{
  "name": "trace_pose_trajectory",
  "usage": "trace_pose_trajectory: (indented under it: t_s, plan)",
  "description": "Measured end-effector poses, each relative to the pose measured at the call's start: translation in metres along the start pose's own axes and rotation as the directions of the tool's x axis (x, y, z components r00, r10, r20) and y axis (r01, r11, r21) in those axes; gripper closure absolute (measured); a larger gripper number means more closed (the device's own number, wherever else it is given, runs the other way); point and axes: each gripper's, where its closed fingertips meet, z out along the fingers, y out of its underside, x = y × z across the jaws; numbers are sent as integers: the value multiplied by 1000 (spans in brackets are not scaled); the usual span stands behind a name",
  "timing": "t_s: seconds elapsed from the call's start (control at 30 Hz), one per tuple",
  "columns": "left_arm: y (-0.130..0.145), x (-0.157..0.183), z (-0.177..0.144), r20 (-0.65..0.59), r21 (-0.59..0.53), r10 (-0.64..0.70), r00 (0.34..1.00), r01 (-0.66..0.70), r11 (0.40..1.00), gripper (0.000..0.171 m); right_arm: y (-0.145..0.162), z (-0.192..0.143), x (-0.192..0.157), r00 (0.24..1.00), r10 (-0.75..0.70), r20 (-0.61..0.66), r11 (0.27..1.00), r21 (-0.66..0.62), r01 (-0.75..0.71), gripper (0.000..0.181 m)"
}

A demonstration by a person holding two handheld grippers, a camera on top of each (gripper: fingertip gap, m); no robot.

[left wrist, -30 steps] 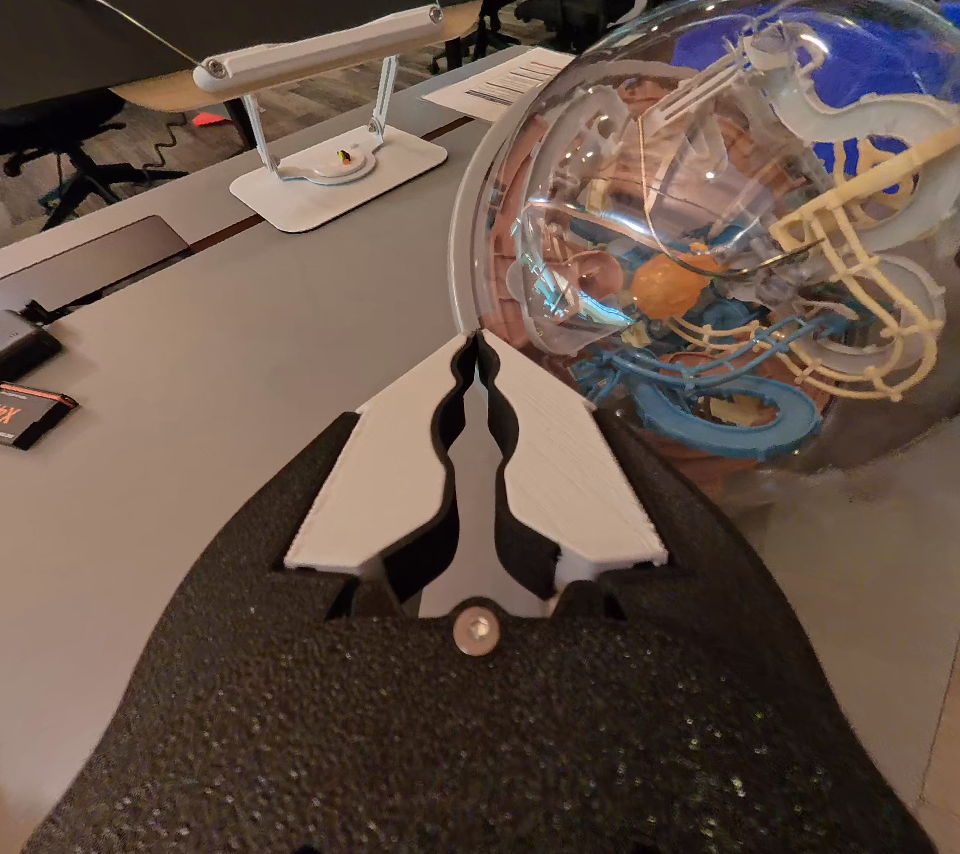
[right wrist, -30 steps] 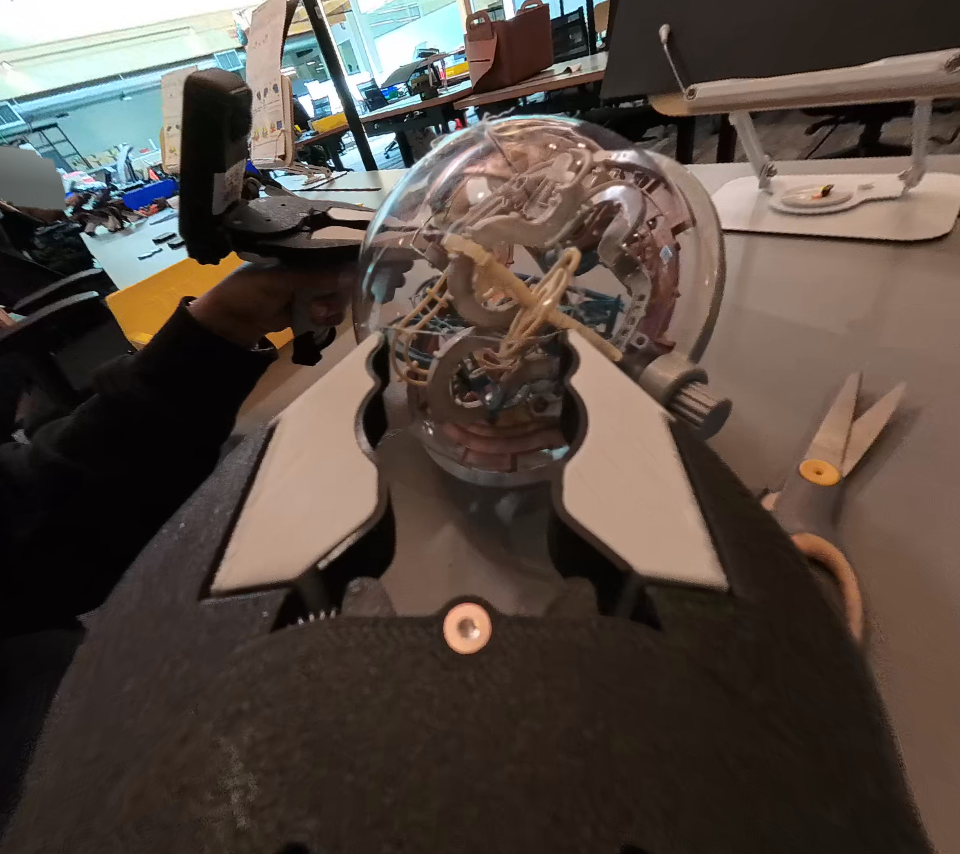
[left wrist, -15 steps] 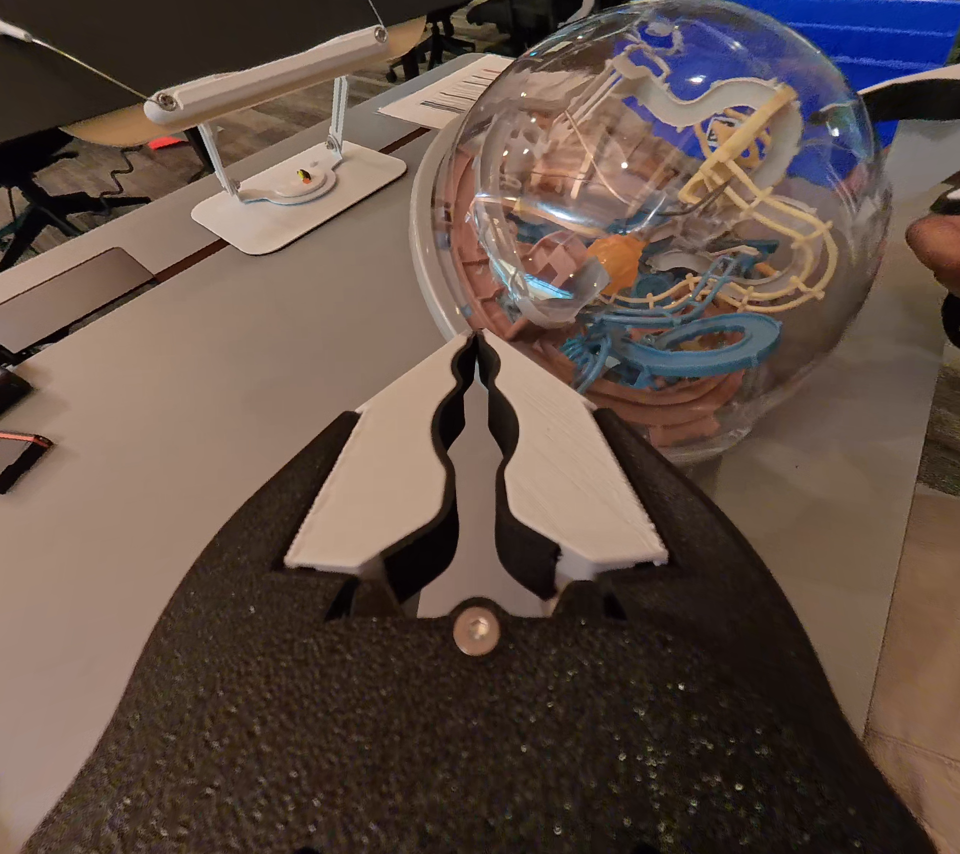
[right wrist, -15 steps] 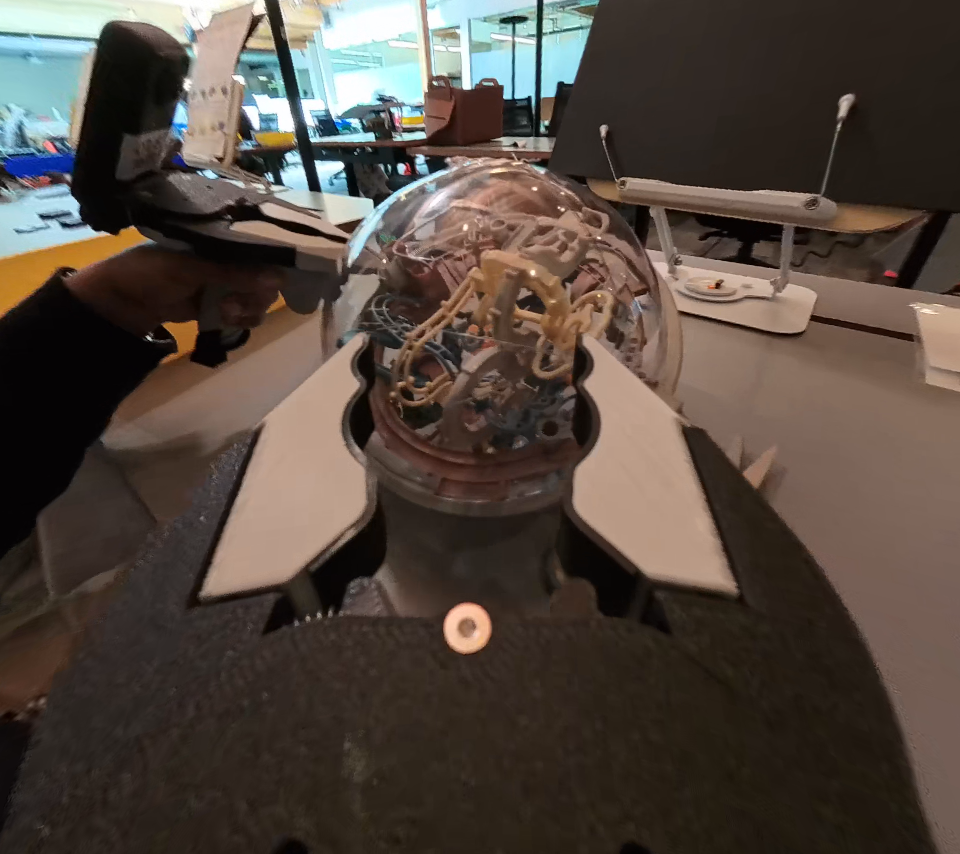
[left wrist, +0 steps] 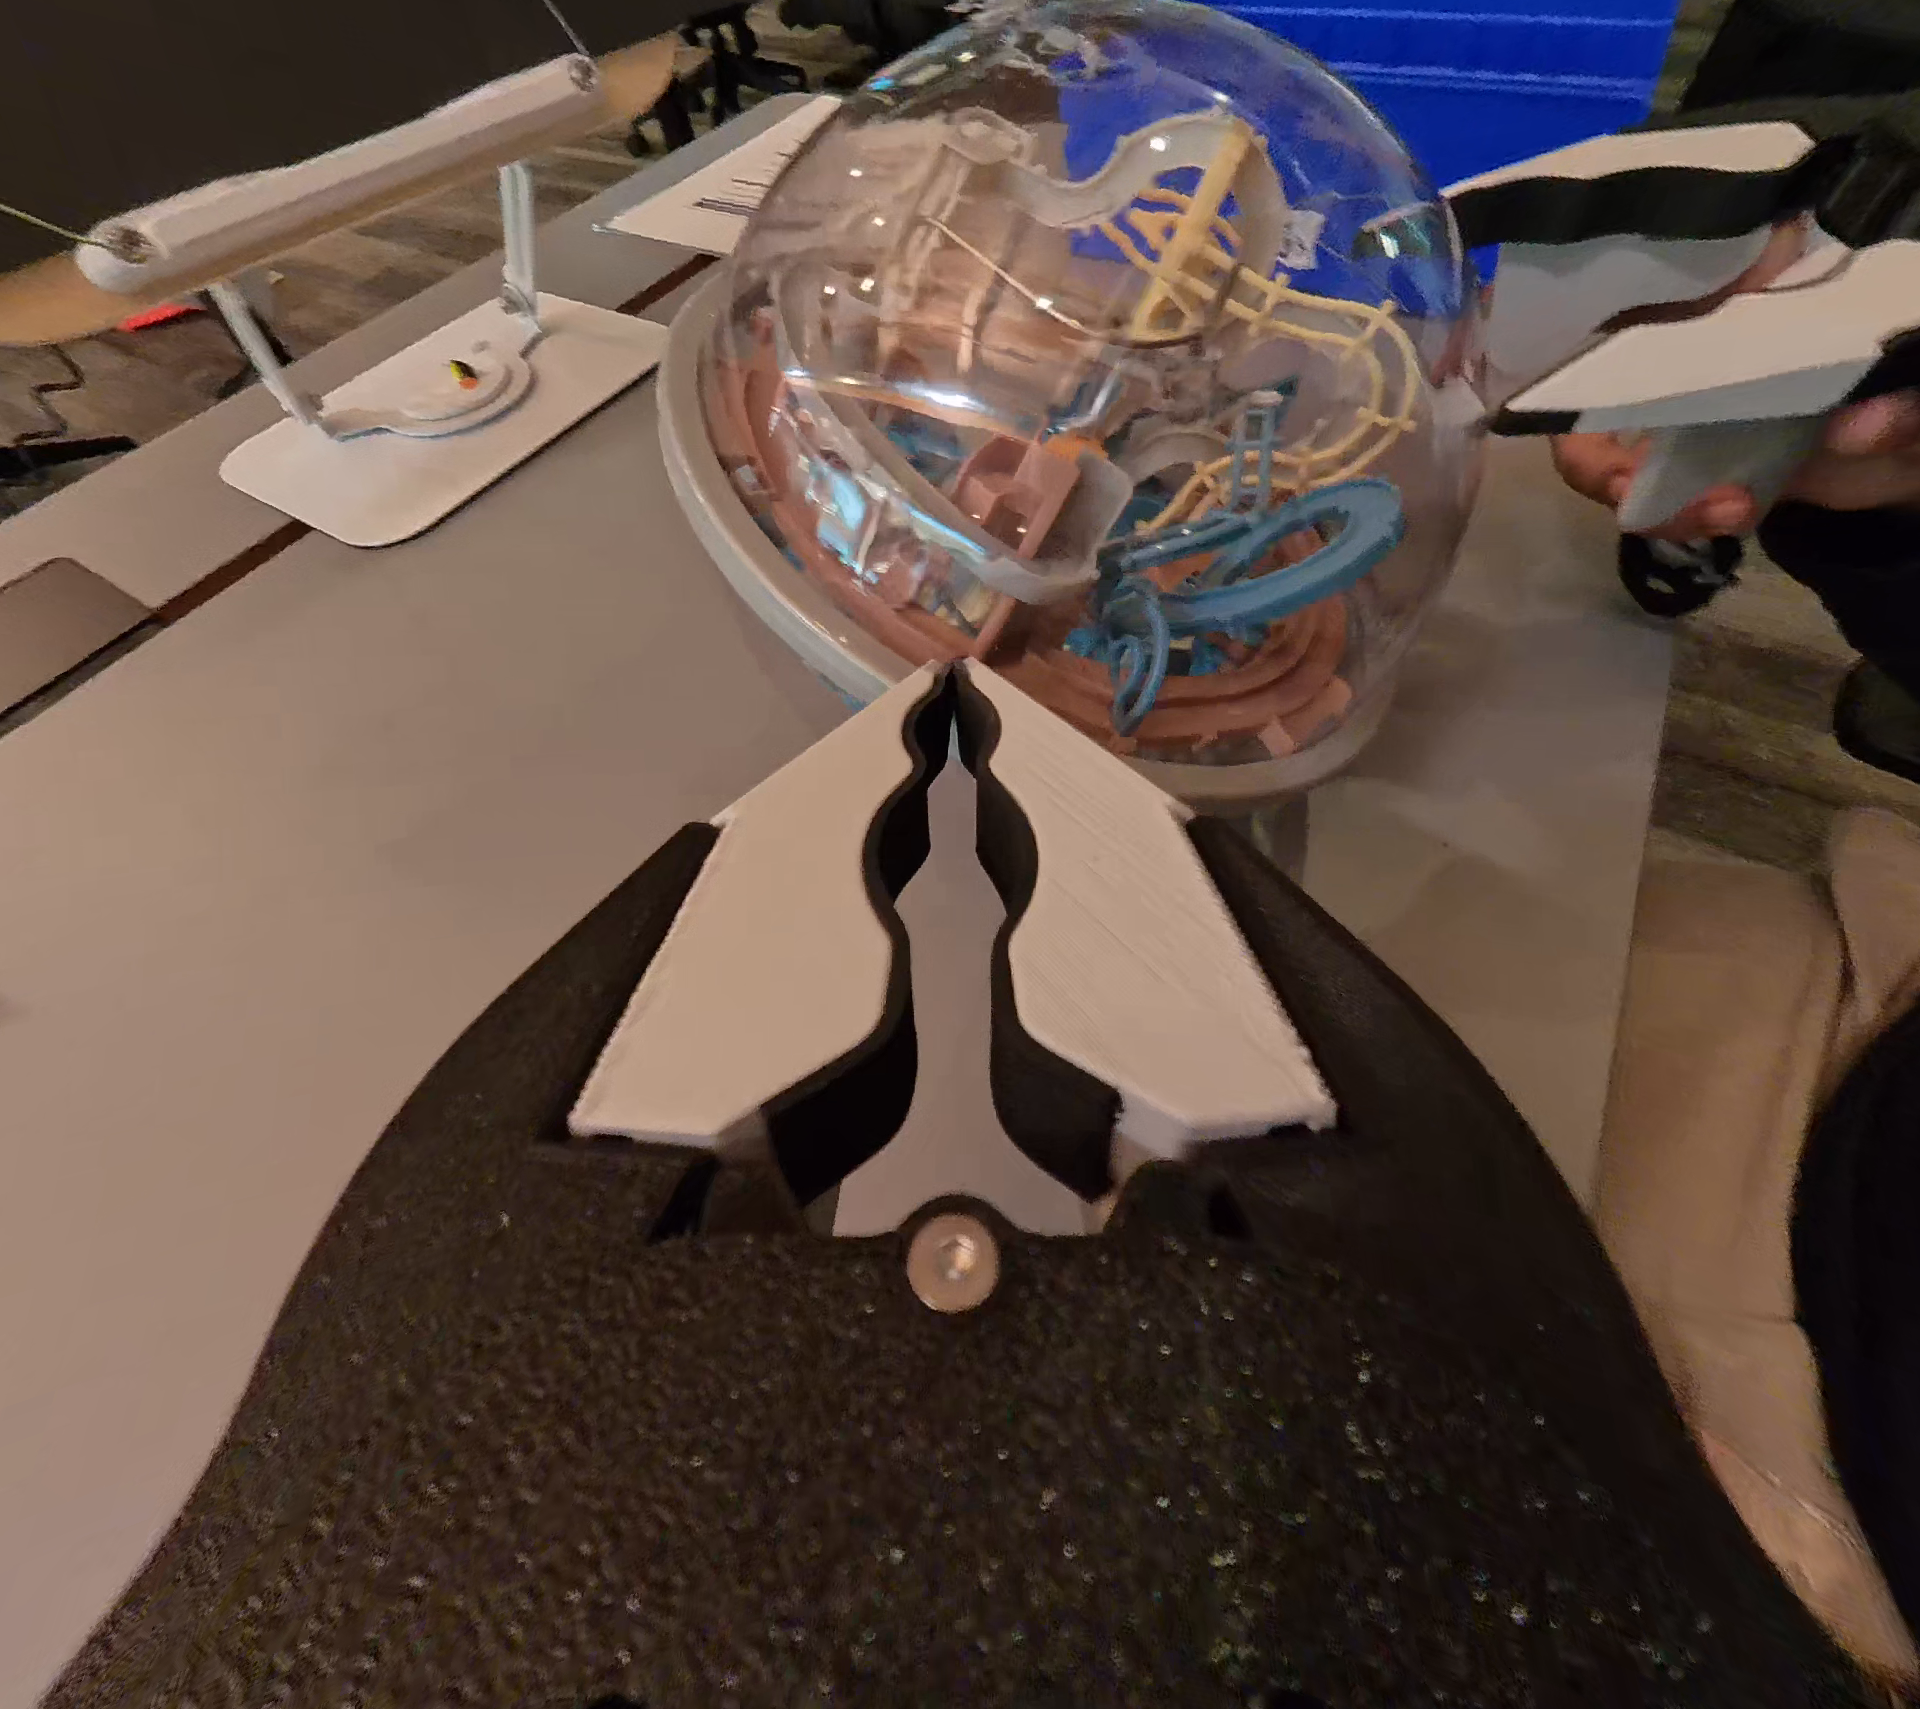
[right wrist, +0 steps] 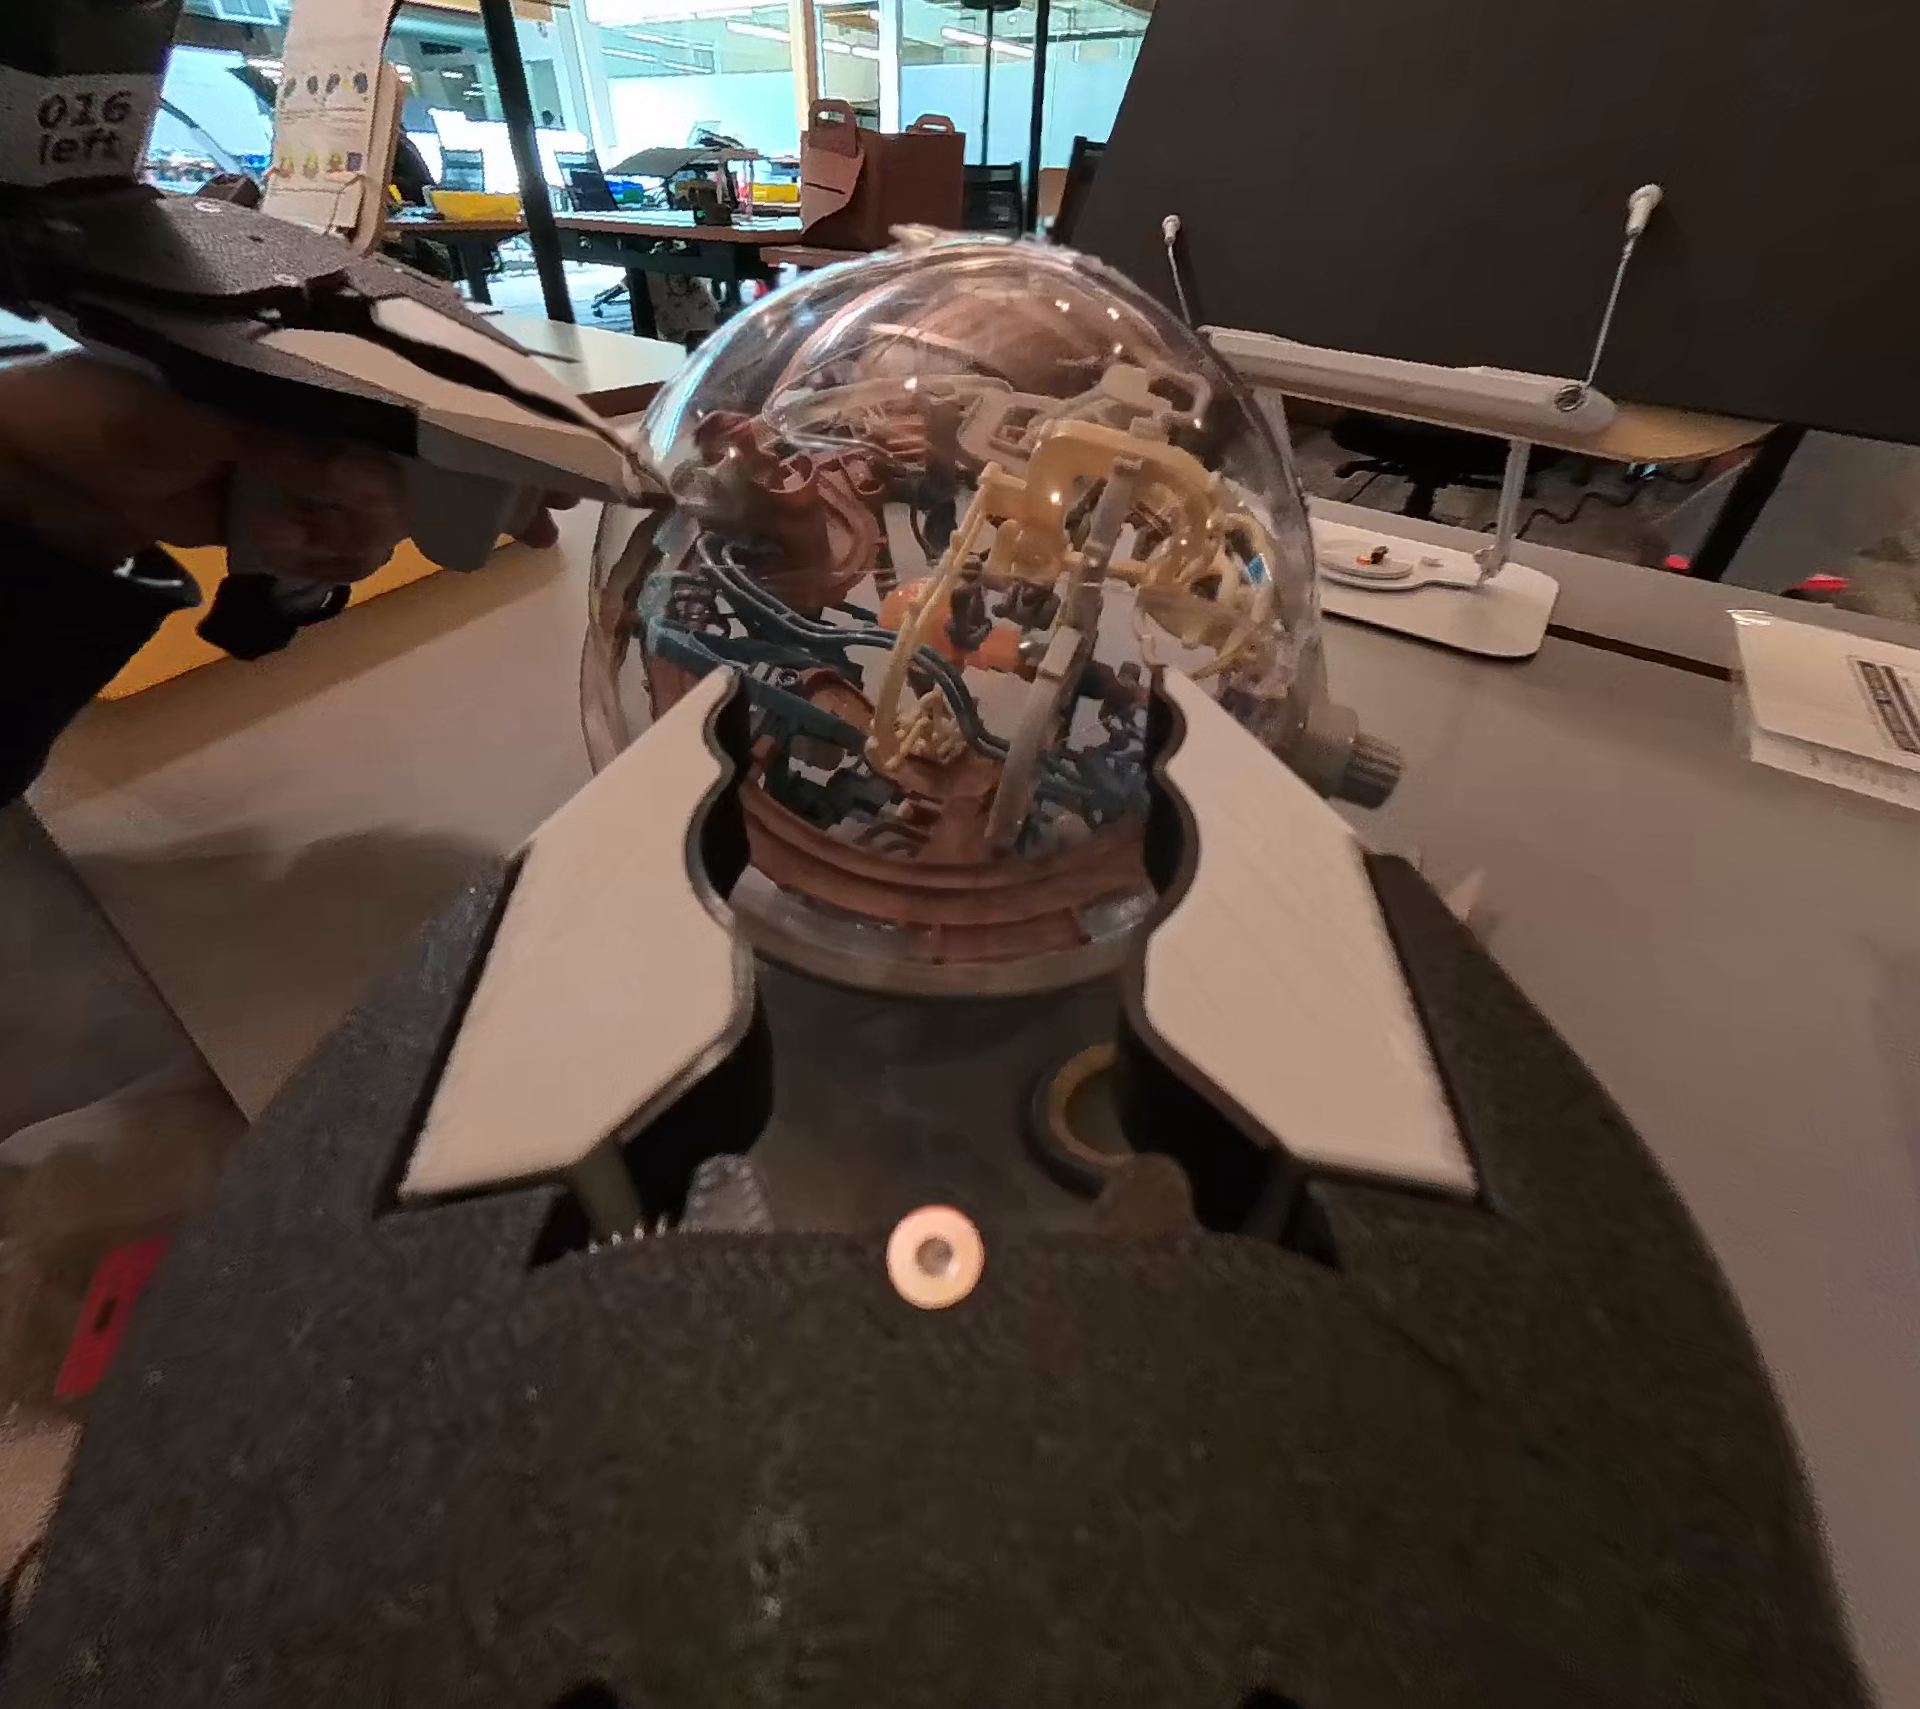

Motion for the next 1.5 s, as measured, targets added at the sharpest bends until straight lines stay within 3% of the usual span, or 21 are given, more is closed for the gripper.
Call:
trace_pose_trajectory:
  t_s: [0.13, 0.2, 0.27, 0.37, 0.43, 0.5, 0.63, 0.73, 0.87, 1.0, 1.1, 1.23, 1.3, 1.4, 1.5]
  plan:
    - [11, 37, -16, -249, -64, -1, 968, -16, 998, 171, 7, -2, 2, 999, 37, 32, 998, -50, -35, 109]
    - [2, 37, -26, -230, -10, 53, 972, -57, 998, 171, 12, -3, -1, 997, 35, 65, 996, -83, -30, 109]
    - [-26, 32, -37, -187, 111, 42, 982, -22, 994, 171, 11, -4, -3, 995, 45, 85, 996, -82, -38, 109]
    - [-69, 16, -50, -96, 312, -68, 993, 95, 945, 149, -7, -6, 5, 994, 93, 53, 995, 28, -95, 110]
    - [-81, 17, -47, -85, 377, -103, 991, 128, 917, 147, -18, -5, 3, 984, 170, 52, 978, 110, -175, 122]
    - [-72, 18, -26, -56, 334, -112, 992, 125, 934, 146, -14, 1, -9, 980, 185, 76, 976, 100, -192, 116]
    - [-33, 18, 20, 25, 153, -103, 994, 98, 983, 141, -3, 8, -12, 998, 68, 18, 996, 54, -68, 118]
    - [-33, 19, 24, 55, 170, -104, 993, 93, 981, 126, 2, 9, -17, 992, 106, 64, 994, 32, -108, 122]
    - [-15, 22, 26, 31, 55, -80, 996, 78, 995, 126, 11, 11, -18, 990, 117, 81, 993, -7, -116, 122]
    - [-2, 19, 23, 3, -14, -83, 997, 83, 996, 126, 36, 13, -31, 987, 58, 148, 989, -145, -37, 122]
    - [-6, 10, 15, -14, 21, -137, 990, 137, 990, 126, 35, 11, -26, 991, -2, 134, 989, -143, 22, 135]
    - [-29, -18, 5, -3, 214, -291, 957, 285, 934, 126, 9, 7, -2, 994, 96, 46, 995, 10, -96, 136]
    - [-26, -34, 8, 23, 262, -378, 926, 359, 896, 126, 5, 8, 7, 988, 155, 11, 985, 78, -156, 136]
    - [-3, -39, 27, 8, 192, -486, 874, 476, 858, 126, 28, 19, -5, 982, 182, 51, 983, -19, -181, 135]
    - [-3, -32, 36, -103, 193, -584, 805, 592, 783, 126, 37, 24, -7, 990, 138, 17, 988, -73, -137, 135]
